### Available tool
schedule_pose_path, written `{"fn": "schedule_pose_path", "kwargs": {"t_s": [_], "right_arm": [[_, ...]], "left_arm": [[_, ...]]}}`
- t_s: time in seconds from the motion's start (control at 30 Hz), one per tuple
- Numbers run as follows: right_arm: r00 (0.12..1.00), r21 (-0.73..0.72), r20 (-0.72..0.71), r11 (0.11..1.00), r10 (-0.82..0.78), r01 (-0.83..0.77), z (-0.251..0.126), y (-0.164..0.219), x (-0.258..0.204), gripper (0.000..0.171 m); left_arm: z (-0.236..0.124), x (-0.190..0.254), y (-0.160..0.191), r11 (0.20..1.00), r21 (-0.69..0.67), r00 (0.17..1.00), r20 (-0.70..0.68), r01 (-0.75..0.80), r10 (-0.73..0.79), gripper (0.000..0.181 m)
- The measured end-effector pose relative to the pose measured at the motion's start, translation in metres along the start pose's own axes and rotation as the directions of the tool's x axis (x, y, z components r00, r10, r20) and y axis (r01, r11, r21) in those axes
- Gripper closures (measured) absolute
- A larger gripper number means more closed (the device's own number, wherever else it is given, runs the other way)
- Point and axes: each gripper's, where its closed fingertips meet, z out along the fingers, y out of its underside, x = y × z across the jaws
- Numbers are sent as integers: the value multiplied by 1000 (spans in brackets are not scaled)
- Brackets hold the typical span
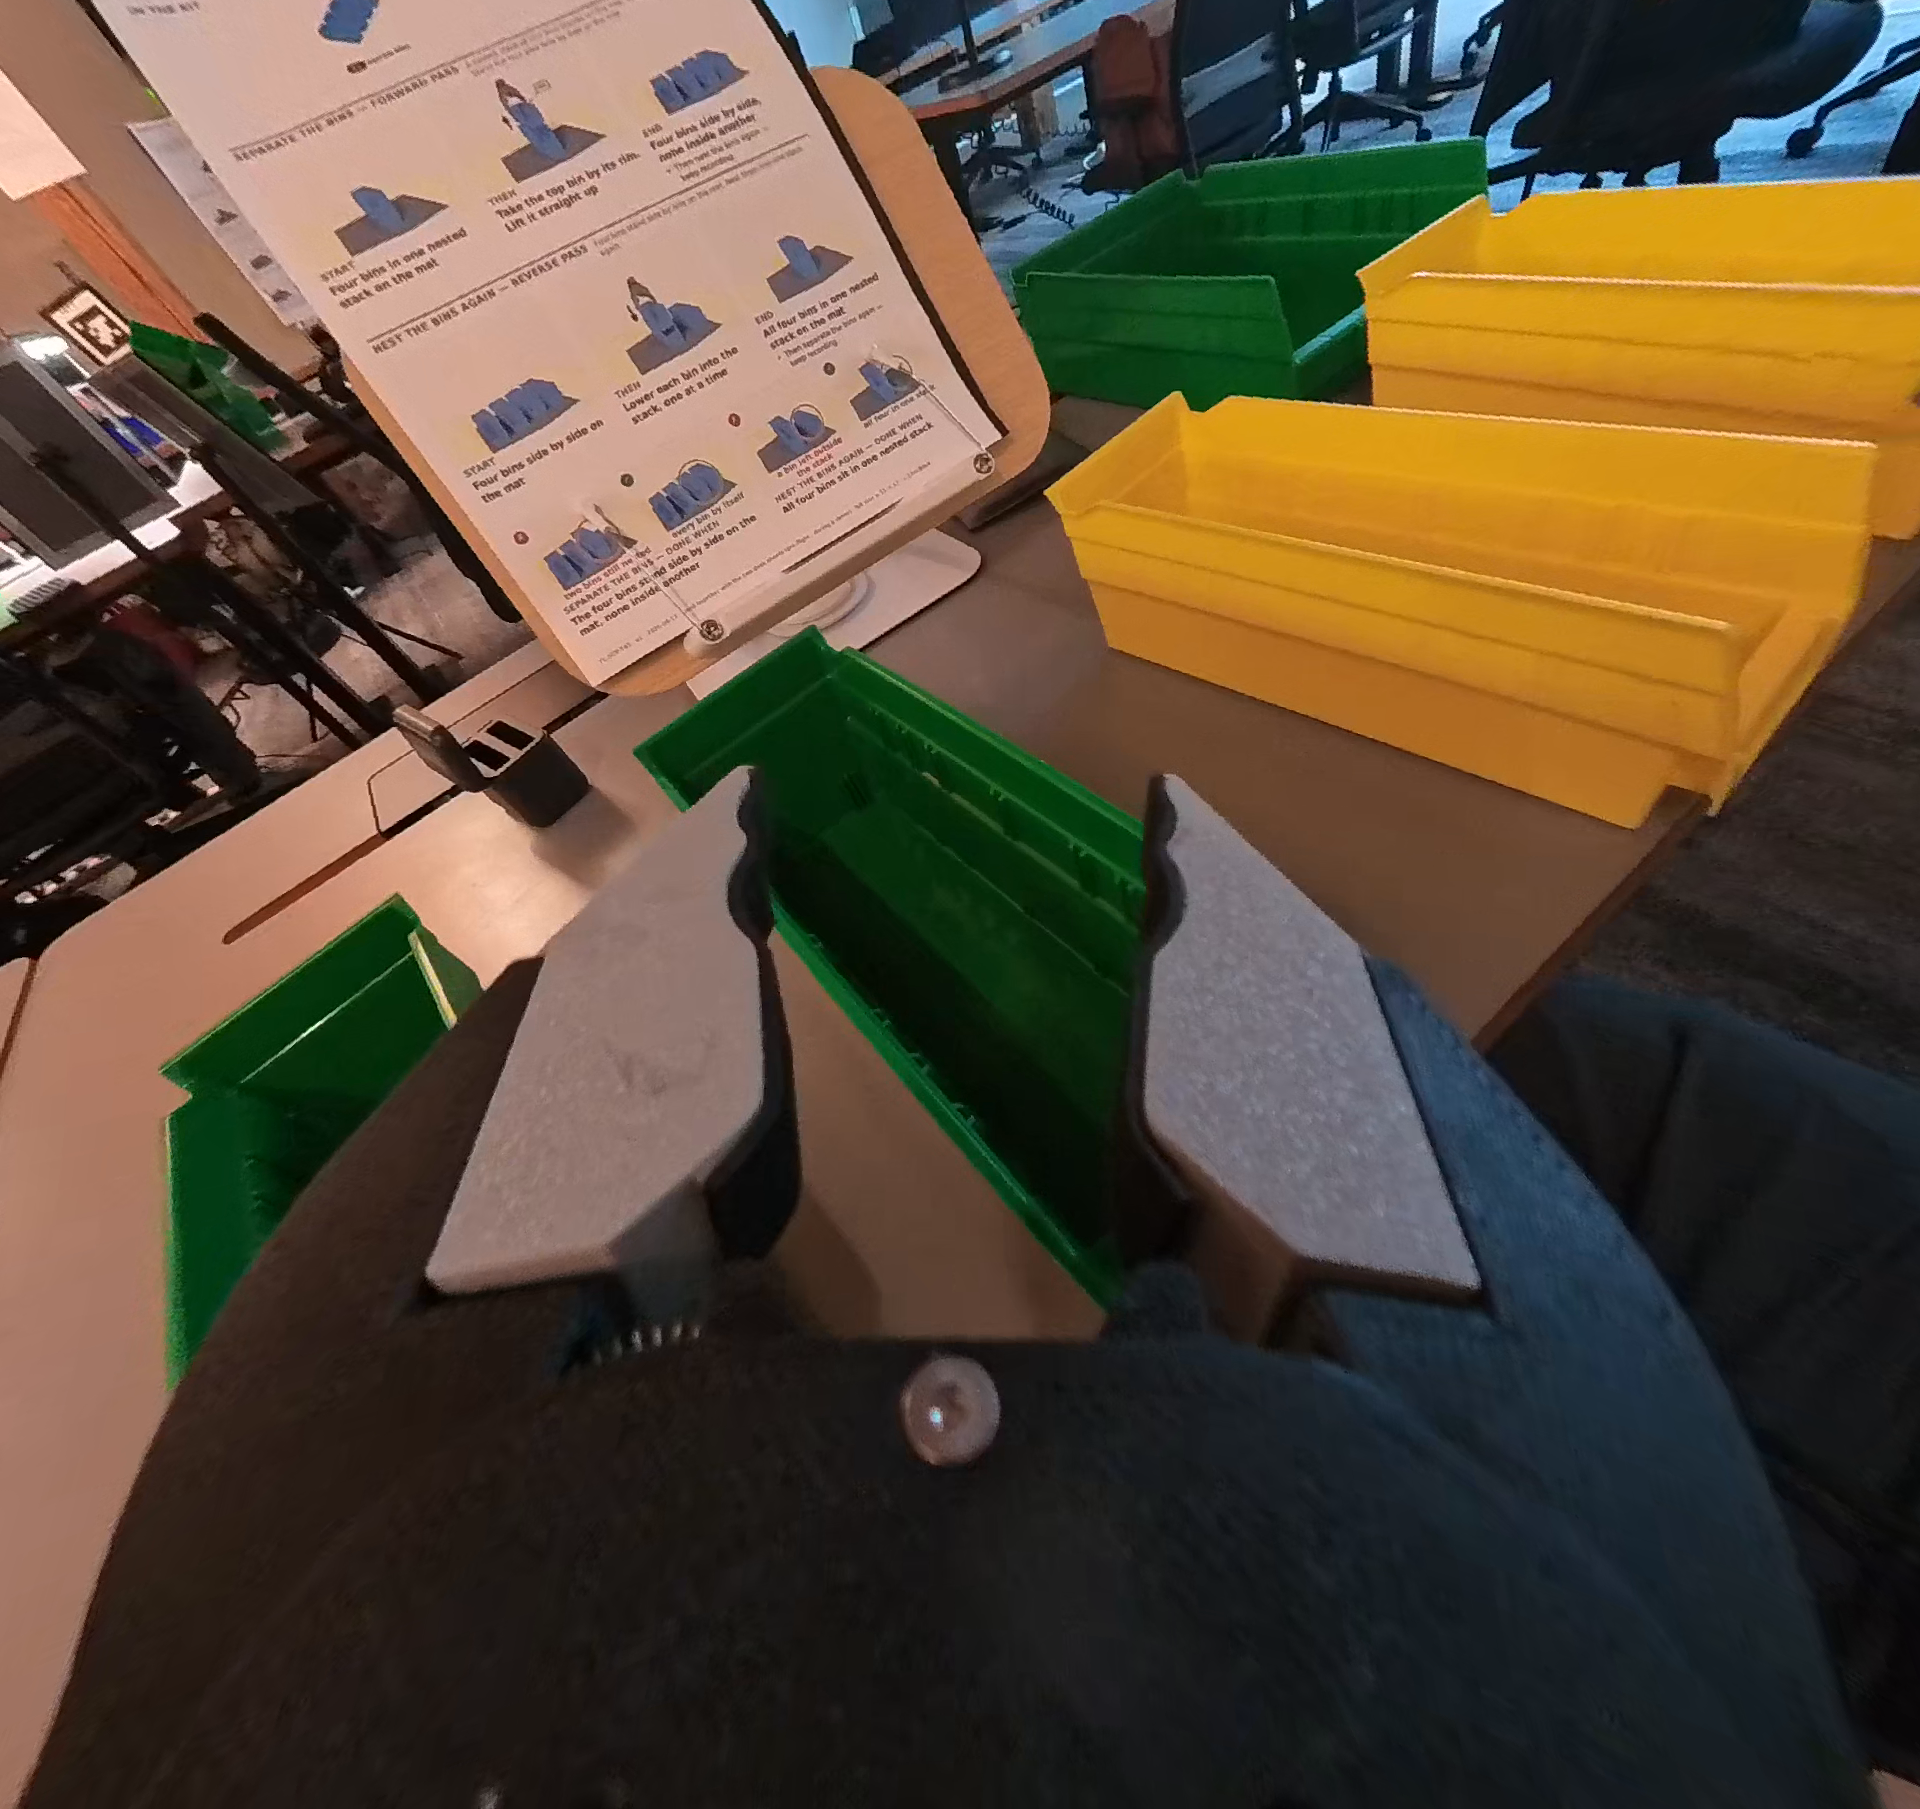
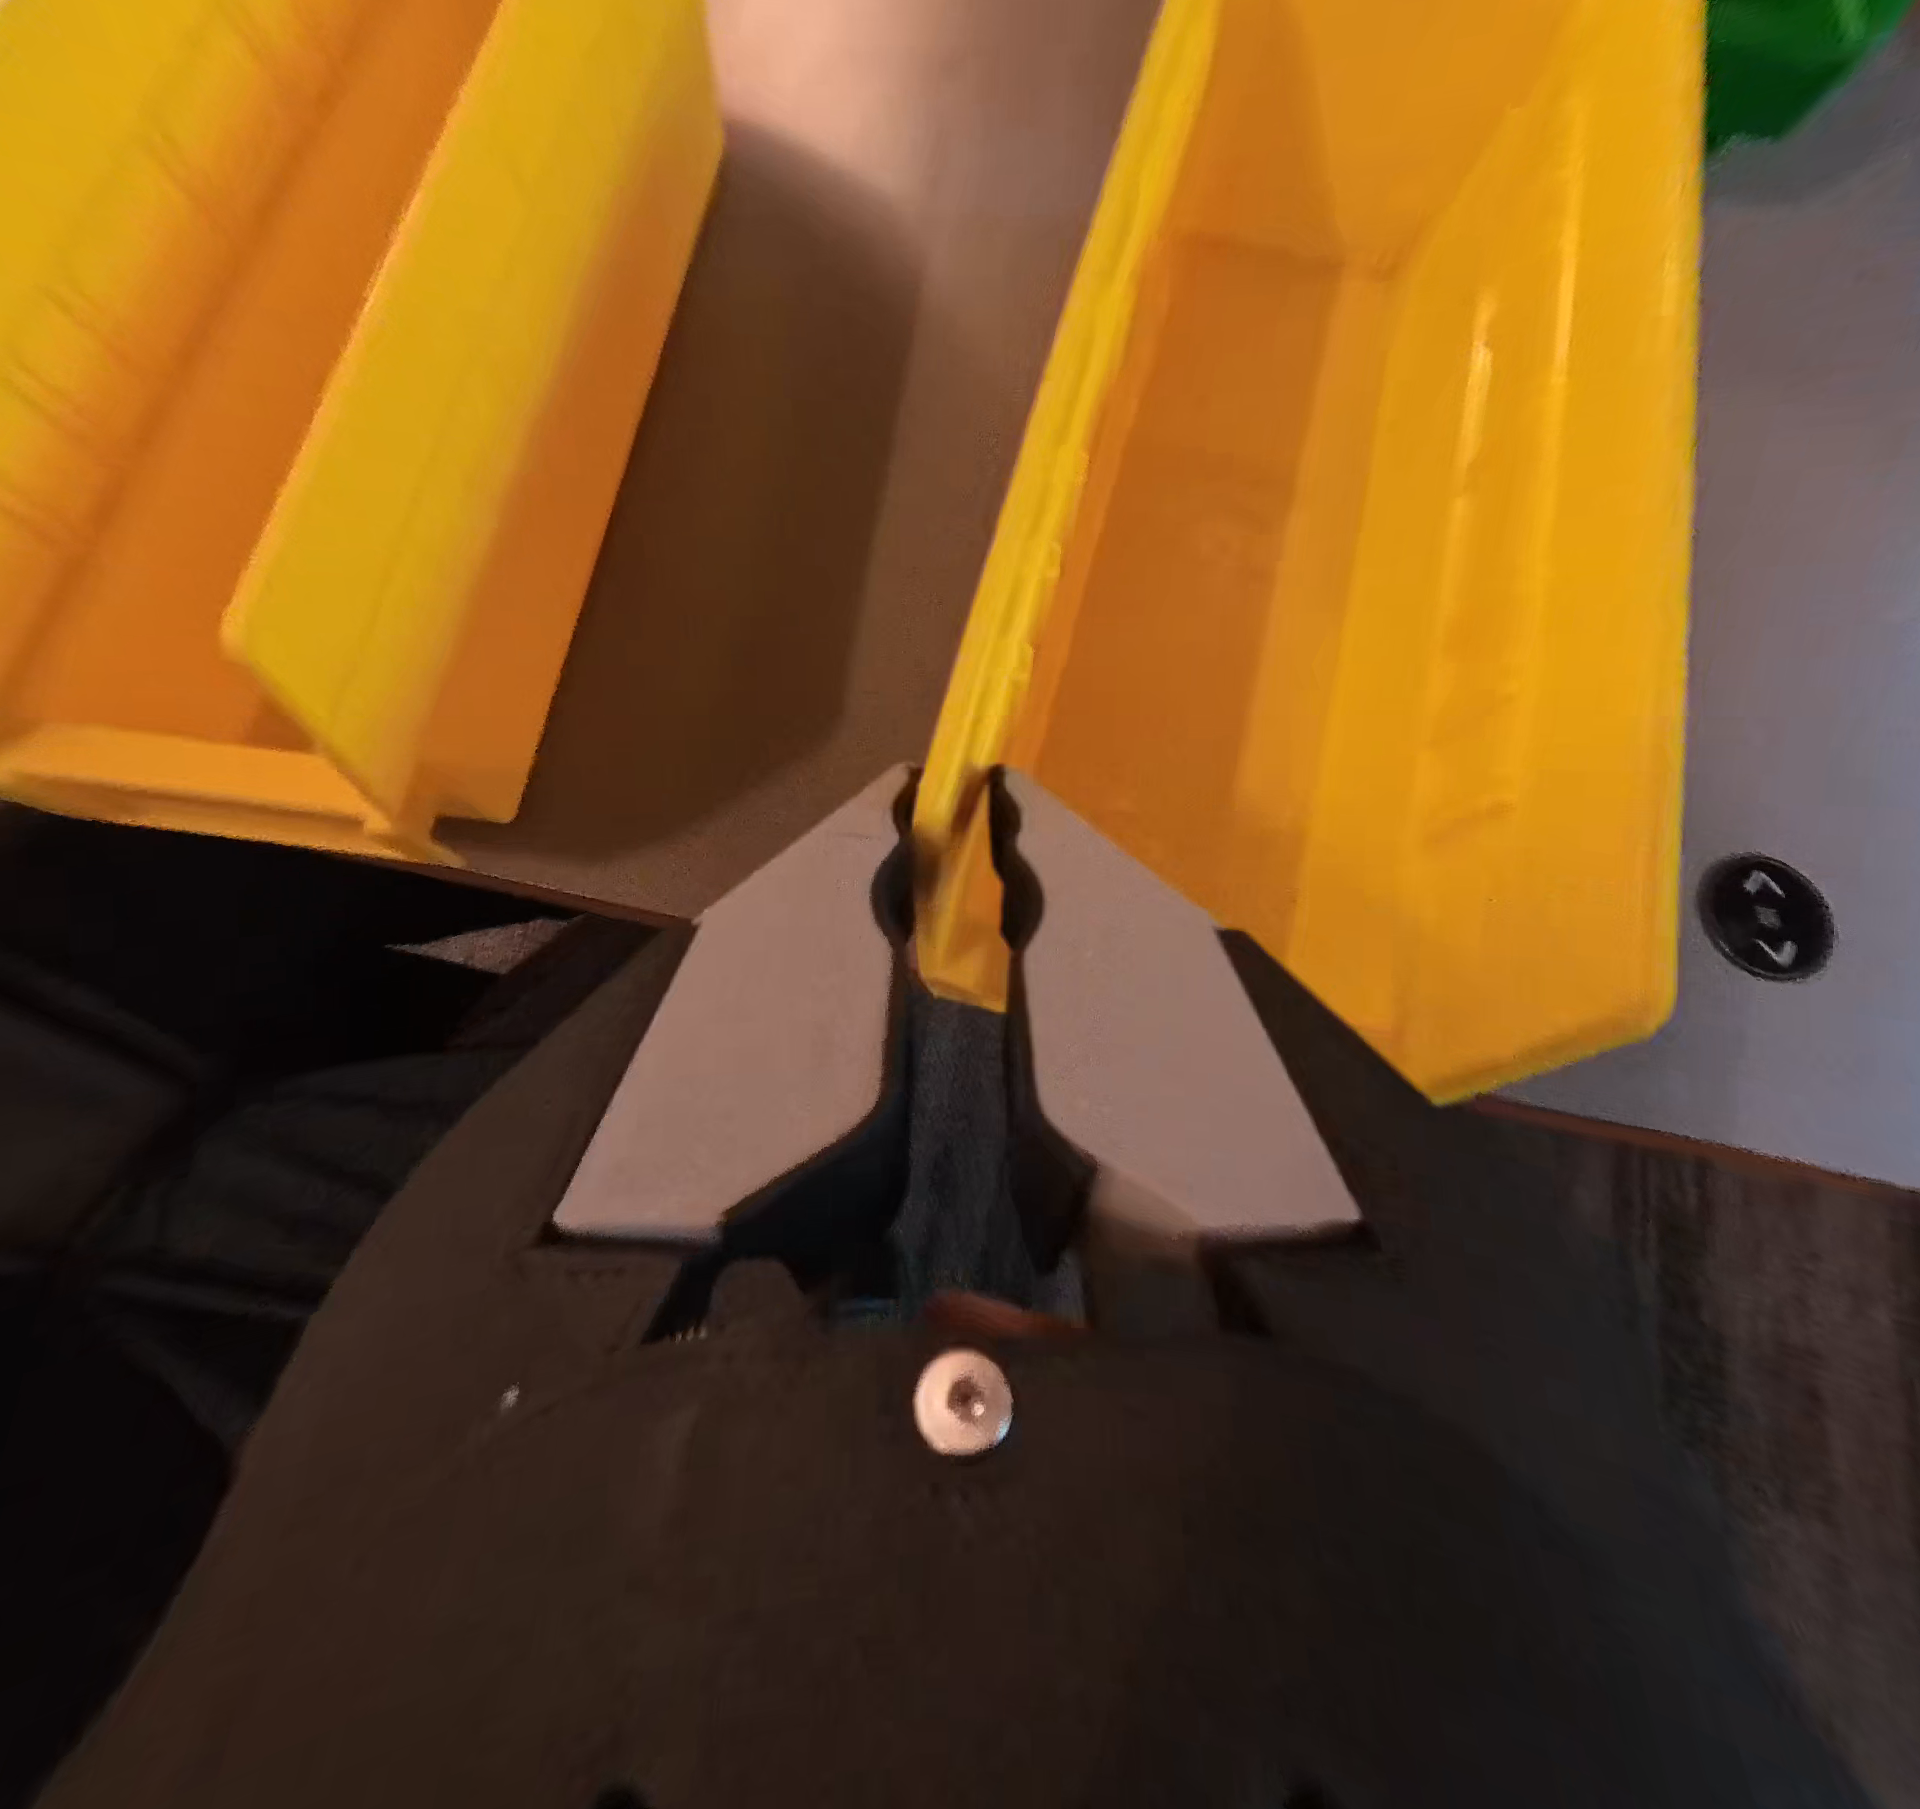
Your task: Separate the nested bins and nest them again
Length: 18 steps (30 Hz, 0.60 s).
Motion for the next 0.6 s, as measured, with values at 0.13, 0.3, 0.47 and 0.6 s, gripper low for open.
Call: {"fn": "schedule_pose_path", "kwargs": {"t_s": [0.13, 0.3, 0.47, 0.6], "right_arm": [[1000, -54, -11, 998, -27, 27, -7, 9, 5, 165], [1000, 6, 24, 1000, -9, 9, -28, -1, 3, 160], [999, 132, 51, 991, -8, 1, -48, -24, -6, 156], [991, 244, 135, 970, -20, -14, -58, -42, -22, 143]], "left_arm": [[-2, -4, -1, 1000, 8, 1000, 5, 9, -9, 111], [-5, -7, -2, 1000, 15, 1000, 7, 15, -15, 111], [-4, -4, -2, 1000, 12, 1000, 5, 10, -11, 111], [-3, -1, -1, 1000, 7, 1000, 3, 2, -2, 110]]}}
